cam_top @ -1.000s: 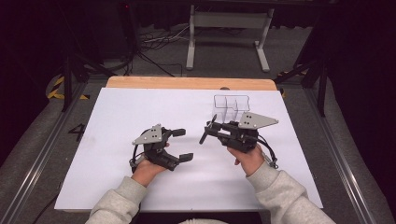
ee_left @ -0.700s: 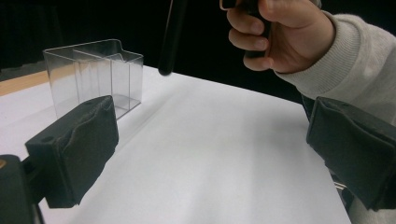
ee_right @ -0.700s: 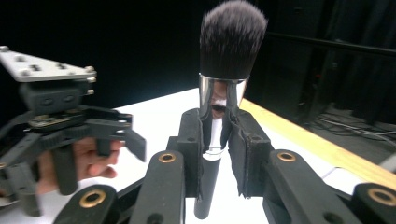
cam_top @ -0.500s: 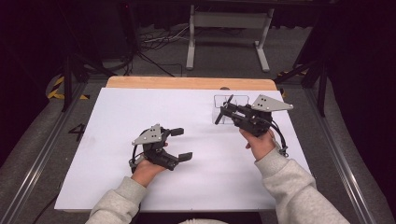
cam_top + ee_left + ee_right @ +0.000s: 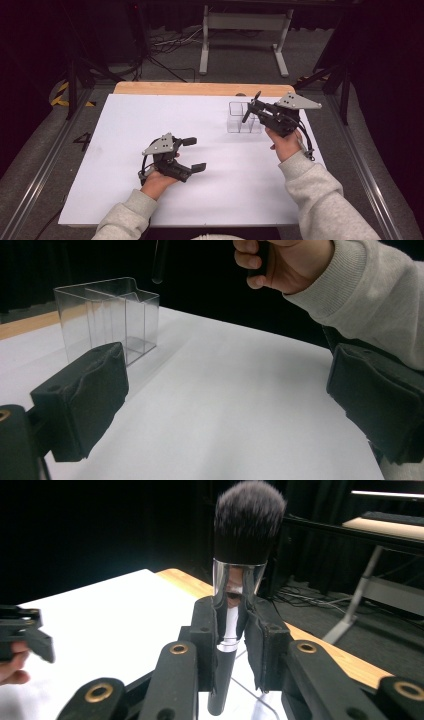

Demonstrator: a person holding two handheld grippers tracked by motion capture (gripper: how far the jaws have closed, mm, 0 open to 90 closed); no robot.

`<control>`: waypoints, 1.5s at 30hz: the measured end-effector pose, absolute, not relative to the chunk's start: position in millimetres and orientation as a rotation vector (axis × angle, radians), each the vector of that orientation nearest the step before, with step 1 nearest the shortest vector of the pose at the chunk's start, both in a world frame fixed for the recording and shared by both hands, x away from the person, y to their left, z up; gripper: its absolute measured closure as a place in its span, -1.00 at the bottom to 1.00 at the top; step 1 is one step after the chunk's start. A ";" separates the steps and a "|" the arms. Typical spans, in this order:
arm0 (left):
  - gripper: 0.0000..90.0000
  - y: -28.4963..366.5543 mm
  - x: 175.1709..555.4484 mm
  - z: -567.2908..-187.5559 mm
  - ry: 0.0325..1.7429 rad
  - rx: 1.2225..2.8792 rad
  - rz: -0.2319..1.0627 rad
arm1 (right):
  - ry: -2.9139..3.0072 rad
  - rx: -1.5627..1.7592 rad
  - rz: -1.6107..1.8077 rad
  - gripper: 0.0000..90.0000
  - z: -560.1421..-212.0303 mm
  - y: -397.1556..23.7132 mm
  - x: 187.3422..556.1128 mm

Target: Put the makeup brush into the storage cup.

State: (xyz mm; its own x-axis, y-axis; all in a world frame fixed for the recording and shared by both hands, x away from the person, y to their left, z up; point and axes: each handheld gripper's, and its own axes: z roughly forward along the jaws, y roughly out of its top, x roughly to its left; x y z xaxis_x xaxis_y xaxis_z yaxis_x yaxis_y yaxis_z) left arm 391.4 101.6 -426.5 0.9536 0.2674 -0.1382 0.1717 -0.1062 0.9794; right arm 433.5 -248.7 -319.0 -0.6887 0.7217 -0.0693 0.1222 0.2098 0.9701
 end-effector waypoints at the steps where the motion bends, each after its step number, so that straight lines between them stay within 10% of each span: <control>1: -0.91 101.6 391.6 -426.5 0.336 1.687 0.083 | 1.964 0.788 1.499 0.67 -318.6 -250.1 434.9; 45: -0.91 101.3 393.5 -428.5 0.351 1.714 0.082 | 1.877 0.937 1.333 0.67 -339.8 -270.1 477.4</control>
